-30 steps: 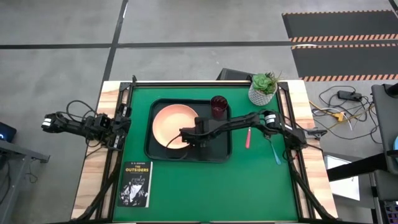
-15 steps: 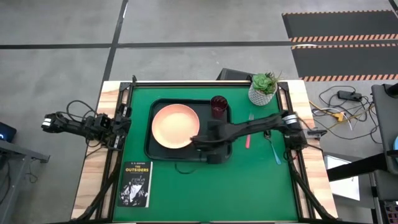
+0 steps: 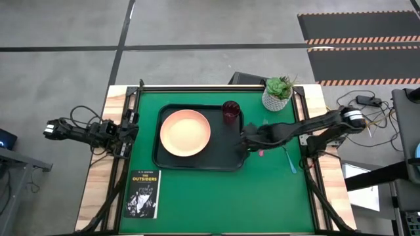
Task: Pick and place plate/cup/fork/spoon on tray
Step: Put the red fork on the right of the black tray
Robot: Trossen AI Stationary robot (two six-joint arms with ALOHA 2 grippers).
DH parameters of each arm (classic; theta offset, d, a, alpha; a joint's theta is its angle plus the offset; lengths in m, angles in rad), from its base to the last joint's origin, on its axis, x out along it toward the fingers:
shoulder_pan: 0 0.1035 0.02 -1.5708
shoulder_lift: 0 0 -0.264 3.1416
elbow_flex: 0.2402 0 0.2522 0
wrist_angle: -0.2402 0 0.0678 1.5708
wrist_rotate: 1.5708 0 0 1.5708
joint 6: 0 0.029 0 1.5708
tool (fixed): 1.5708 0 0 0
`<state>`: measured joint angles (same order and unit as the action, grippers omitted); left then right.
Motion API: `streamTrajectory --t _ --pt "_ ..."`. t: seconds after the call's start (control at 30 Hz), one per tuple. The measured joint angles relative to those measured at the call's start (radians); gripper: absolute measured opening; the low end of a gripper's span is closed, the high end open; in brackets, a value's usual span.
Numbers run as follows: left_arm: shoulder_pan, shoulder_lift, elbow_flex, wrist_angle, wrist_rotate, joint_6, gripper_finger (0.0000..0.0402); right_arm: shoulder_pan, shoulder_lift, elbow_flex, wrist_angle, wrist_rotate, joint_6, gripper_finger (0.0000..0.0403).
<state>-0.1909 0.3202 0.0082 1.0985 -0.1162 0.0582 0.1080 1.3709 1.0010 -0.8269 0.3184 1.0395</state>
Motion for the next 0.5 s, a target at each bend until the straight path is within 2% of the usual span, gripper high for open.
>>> streamTrajectory --t 0.07,0.13,0.23,0.37,0.5 --pt "0.0 0.0 0.0 0.0 0.0 0.0 0.0 -0.015 -0.043 -0.079 0.0 0.005 0.086 0.0009" --pt "0.0 0.0 0.0 0.0 0.0 0.0 0.0 -0.025 -0.08 -0.15 0.002 0.054 0.171 0.0009" --pt "0.0 0.0 0.0 0.0 0.0 0.0 0.0 -0.041 -0.112 -0.222 0.025 0.079 0.226 0.0009" --pt "0.0 0.0 0.0 0.0 0.0 0.0 0.0 -0.047 -0.105 -0.256 0.026 0.078 0.253 0.0023" --pt "0.0 0.0 0.0 0.0 0.0 0.0 0.0 -0.057 -0.075 -0.266 0.026 0.103 0.266 0.0059"
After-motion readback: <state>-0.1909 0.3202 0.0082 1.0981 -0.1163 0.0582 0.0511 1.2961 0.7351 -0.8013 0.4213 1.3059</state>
